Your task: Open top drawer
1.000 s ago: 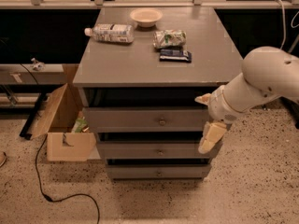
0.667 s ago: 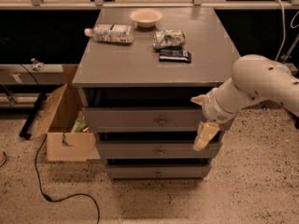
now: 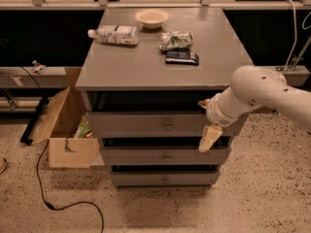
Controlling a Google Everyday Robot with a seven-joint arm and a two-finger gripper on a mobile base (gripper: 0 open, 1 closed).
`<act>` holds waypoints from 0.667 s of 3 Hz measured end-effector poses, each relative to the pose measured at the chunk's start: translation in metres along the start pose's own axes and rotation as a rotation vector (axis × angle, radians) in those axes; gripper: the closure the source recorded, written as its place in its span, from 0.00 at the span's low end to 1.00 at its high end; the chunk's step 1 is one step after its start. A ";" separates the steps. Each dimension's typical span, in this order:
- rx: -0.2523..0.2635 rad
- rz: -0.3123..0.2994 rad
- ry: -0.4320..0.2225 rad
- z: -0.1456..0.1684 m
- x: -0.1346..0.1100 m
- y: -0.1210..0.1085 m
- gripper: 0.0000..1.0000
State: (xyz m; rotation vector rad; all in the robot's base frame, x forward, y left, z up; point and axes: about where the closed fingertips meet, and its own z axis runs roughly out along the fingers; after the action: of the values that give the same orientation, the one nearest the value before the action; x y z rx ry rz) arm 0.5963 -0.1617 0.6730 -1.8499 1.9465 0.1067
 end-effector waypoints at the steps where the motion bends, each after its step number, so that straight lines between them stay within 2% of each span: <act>1: 0.007 0.016 0.019 0.018 0.011 -0.012 0.00; 2: 0.005 0.029 0.029 0.032 0.018 -0.020 0.00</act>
Offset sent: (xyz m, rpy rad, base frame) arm 0.0430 -0.0121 -0.0435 -0.0276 0.0113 -0.0558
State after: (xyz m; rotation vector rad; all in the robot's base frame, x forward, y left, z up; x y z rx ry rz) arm 0.6242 -0.1689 0.6427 -1.8300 1.9911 0.0843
